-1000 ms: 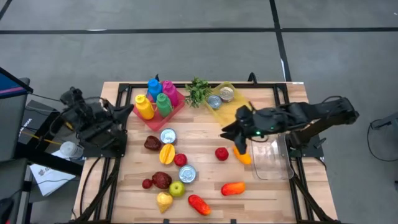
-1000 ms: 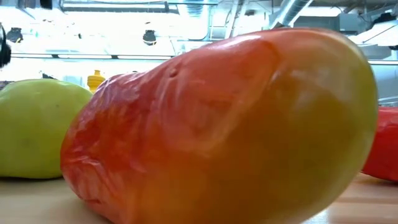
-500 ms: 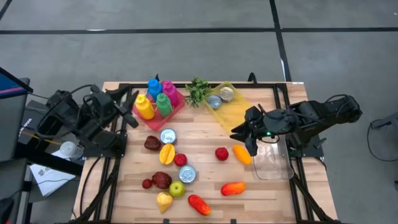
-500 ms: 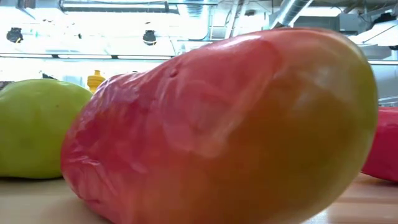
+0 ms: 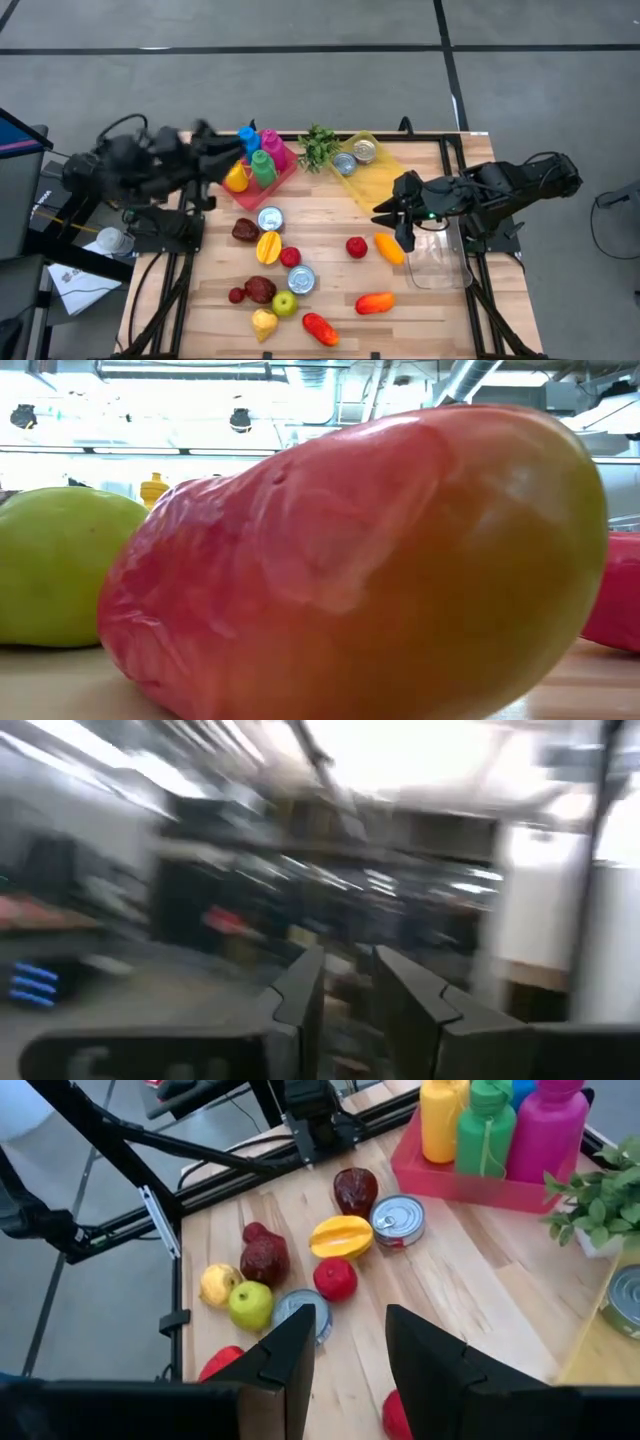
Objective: Pick & Place Food Item
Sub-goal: Put the red tuna can into the yellow bin
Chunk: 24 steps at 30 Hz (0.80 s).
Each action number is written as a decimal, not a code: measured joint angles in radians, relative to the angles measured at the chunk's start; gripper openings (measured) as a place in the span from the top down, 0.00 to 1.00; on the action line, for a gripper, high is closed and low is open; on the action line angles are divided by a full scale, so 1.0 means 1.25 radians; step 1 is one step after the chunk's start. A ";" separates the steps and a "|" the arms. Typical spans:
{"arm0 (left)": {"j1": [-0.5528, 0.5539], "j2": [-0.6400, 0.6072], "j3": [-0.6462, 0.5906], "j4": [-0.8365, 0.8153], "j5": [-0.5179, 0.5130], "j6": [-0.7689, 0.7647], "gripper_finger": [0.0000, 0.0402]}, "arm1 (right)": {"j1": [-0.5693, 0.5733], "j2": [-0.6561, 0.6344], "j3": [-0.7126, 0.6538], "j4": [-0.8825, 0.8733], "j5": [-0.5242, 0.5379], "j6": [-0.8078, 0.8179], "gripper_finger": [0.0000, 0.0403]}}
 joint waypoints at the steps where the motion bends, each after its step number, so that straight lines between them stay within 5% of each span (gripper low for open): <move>1: 0.059 0.011 0.005 -0.026 0.104 -0.074 0.82 | 0.000 -0.002 0.000 -0.007 0.000 0.000 0.70; 3: 0.170 0.042 0.008 -0.039 0.295 -0.188 0.83 | 0.000 -0.007 0.000 -0.019 0.000 0.000 0.70; 6: 0.285 0.093 0.007 -0.088 0.439 -0.274 0.83 | 0.000 -0.013 -0.001 -0.029 -0.001 -0.009 0.70; 13: 0.439 0.198 0.006 -0.432 0.451 -0.251 0.76 | 0.006 -0.017 -0.001 -0.038 -0.001 -0.012 0.70; 18: 0.451 0.281 0.006 -0.609 0.448 -0.228 0.68 | 0.010 -0.017 -0.001 -0.047 -0.001 -0.012 0.70; 24: 0.410 0.401 0.006 -0.662 0.449 -0.084 0.61 | 0.010 -0.017 -0.001 -0.052 -0.001 -0.012 0.70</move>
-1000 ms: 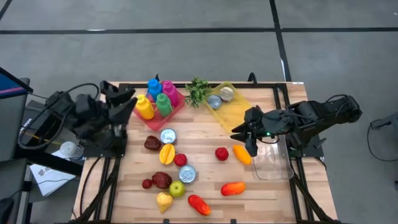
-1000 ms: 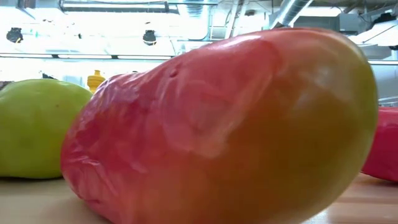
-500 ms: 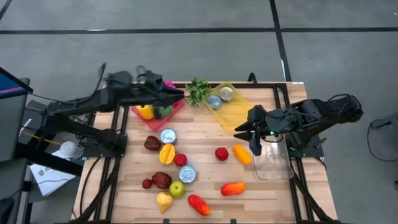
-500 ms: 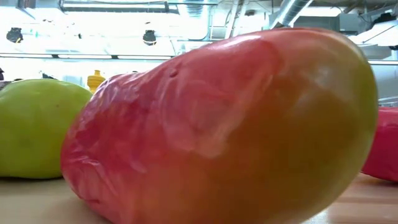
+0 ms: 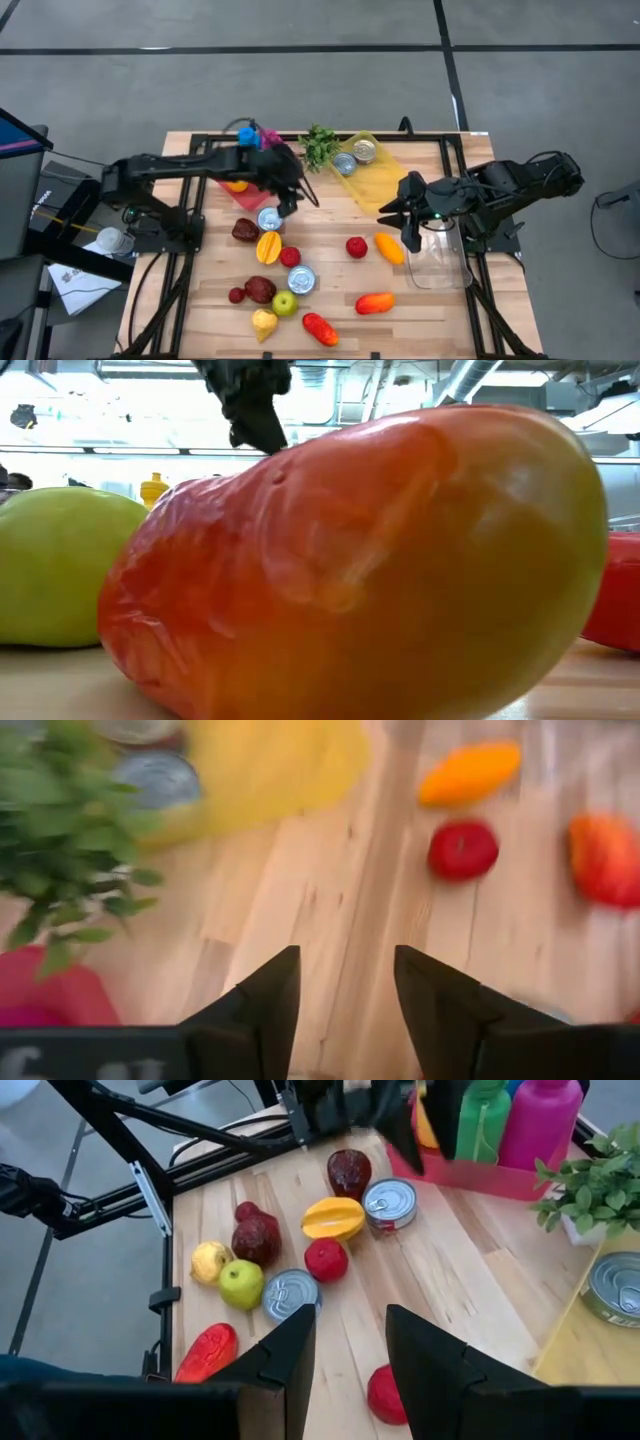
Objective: Pick & Place Food Item
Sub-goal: Put the red tuna can into the yellow bin
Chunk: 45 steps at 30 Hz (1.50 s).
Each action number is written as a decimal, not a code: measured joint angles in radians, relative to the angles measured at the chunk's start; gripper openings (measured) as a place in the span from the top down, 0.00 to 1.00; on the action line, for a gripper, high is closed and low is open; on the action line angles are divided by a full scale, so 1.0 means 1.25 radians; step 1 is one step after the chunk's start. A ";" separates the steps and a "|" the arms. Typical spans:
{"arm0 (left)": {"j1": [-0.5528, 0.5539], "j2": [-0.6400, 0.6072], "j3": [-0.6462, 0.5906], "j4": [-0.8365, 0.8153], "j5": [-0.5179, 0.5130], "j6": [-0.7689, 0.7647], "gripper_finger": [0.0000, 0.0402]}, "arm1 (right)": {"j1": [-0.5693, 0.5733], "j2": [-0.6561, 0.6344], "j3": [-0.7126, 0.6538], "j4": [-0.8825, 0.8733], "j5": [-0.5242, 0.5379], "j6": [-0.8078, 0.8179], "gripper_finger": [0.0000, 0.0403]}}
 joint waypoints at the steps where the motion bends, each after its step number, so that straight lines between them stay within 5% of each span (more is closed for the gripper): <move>1: -0.005 0.021 0.000 -0.006 0.000 0.018 0.60 | 0.000 0.000 0.000 -0.001 0.000 0.000 0.70; 11: -0.023 0.175 0.000 -0.079 -0.002 0.019 0.55 | 0.000 0.000 0.000 -0.008 0.000 0.000 0.70; 20: -0.044 0.233 0.000 -0.137 -0.137 -0.368 0.54 | 0.000 0.000 0.000 -0.010 0.001 0.000 0.70; 33: -0.152 0.272 0.000 -0.170 -0.200 -0.656 0.54 | 0.000 -0.045 0.000 -0.086 -0.011 -0.001 0.70; 45: -0.143 0.343 0.002 -0.211 -0.165 -0.686 0.57 | 0.006 -0.061 0.001 -0.124 -0.016 -0.021 0.70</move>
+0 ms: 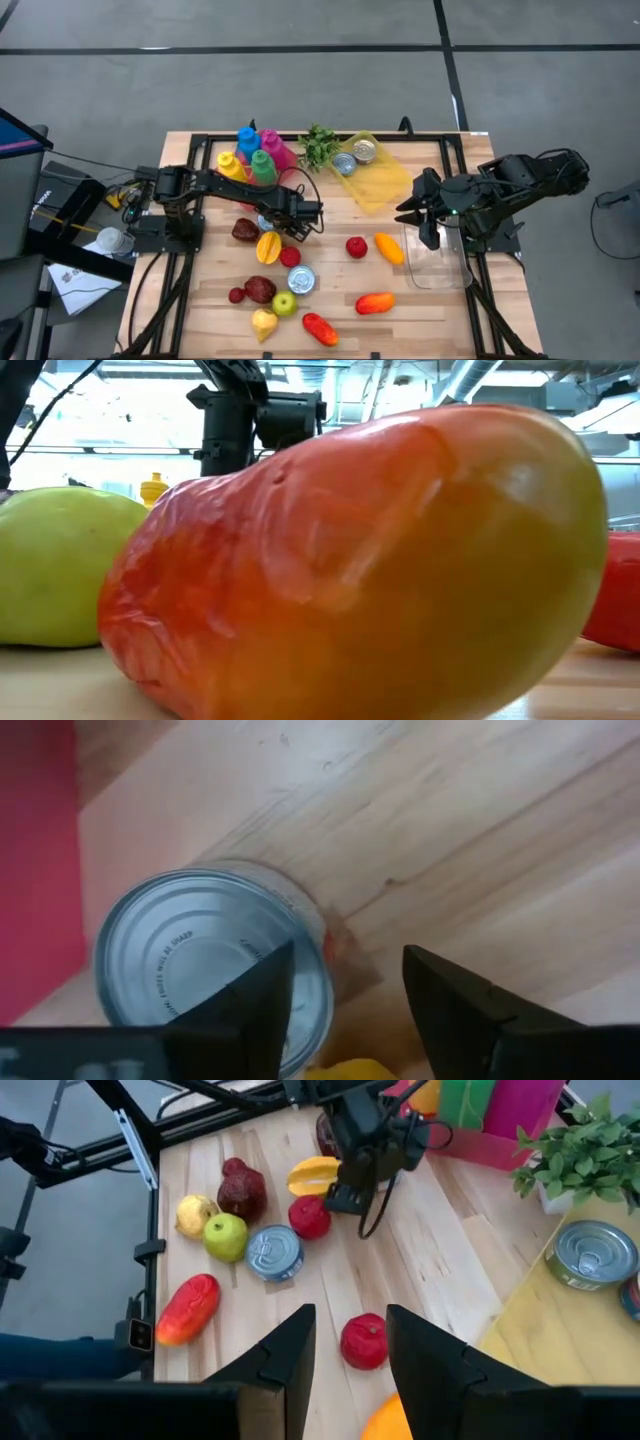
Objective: Pick & Place Food Item
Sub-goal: Put the red tuna can into the yellow bin
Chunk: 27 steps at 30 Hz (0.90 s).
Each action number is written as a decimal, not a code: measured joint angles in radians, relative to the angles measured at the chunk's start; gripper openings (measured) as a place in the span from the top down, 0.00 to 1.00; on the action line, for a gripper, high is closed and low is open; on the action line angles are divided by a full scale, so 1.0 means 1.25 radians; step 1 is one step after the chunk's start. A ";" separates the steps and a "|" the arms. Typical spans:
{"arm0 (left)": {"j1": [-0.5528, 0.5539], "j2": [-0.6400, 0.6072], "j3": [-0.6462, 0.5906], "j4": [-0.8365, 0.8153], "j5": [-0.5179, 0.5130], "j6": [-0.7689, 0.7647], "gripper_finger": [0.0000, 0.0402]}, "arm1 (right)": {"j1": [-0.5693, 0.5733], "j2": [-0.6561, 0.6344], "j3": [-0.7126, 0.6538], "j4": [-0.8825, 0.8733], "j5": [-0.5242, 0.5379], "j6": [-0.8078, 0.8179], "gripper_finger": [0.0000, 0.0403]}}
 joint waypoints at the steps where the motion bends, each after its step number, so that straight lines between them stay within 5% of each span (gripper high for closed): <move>1: 0.004 0.000 0.000 -0.006 0.006 -0.002 0.60 | 0.000 -0.001 0.000 -0.004 0.000 0.000 0.70; 10: 0.014 0.001 -0.027 -0.017 0.010 0.002 0.97 | 0.021 -0.001 0.000 -0.009 0.000 0.000 0.70; 27: -0.002 -0.008 0.033 0.078 0.046 0.093 1.00 | 0.027 -0.019 0.000 -0.025 0.000 0.022 0.70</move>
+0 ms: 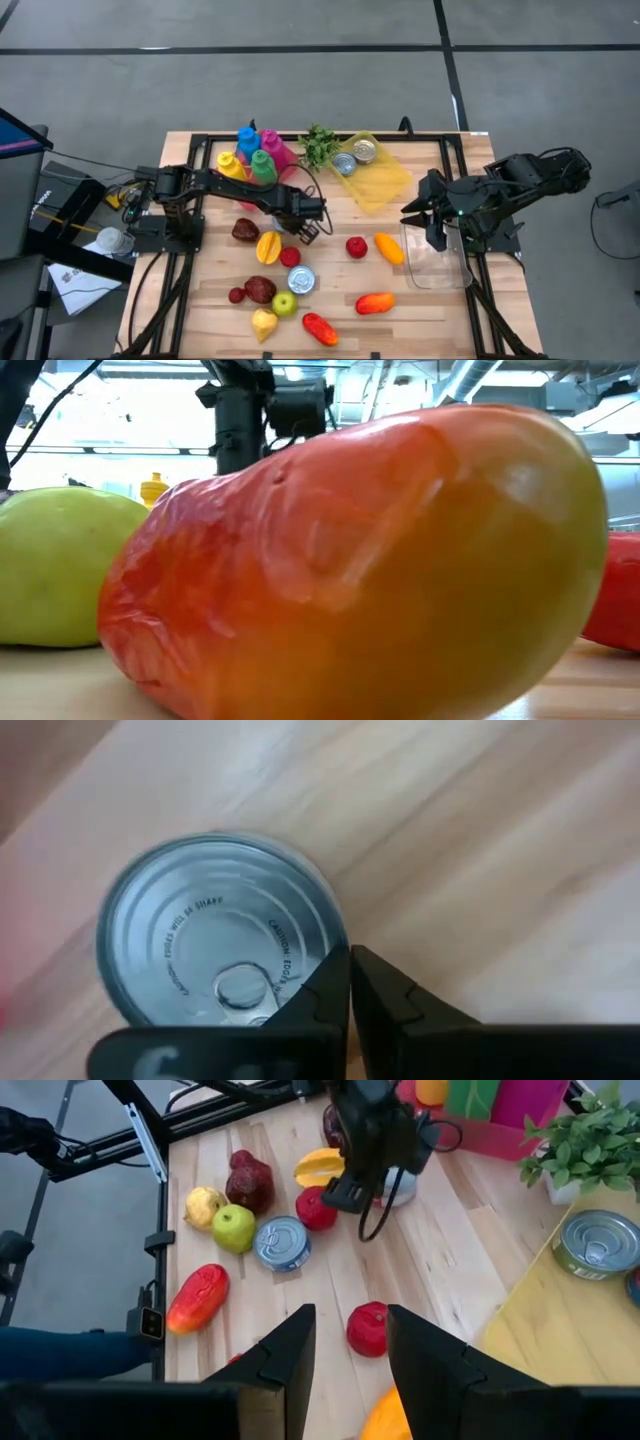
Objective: Pick & Place Food Item
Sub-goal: Put the red tuna can into the yellow bin
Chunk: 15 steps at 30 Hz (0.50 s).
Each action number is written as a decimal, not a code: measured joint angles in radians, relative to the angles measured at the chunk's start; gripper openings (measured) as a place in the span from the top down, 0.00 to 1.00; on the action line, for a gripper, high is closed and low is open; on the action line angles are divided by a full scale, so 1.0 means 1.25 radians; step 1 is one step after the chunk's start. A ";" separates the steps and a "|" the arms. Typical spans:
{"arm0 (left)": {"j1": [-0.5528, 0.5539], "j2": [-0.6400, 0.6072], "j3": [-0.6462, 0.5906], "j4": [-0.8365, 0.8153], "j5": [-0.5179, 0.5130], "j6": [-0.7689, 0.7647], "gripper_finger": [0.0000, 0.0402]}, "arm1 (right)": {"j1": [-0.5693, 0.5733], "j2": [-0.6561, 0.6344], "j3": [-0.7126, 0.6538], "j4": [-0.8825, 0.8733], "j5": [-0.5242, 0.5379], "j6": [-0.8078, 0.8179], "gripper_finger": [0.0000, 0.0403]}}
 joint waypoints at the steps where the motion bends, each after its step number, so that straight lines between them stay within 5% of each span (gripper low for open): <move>1: 0.001 -0.007 0.009 0.005 -0.001 0.014 1.00 | 0.000 -0.002 -0.001 0.000 0.000 0.000 0.70; 15: 0.017 -0.024 0.123 0.098 0.041 0.165 1.00 | 0.003 -0.010 -0.001 -0.027 0.003 0.042 0.70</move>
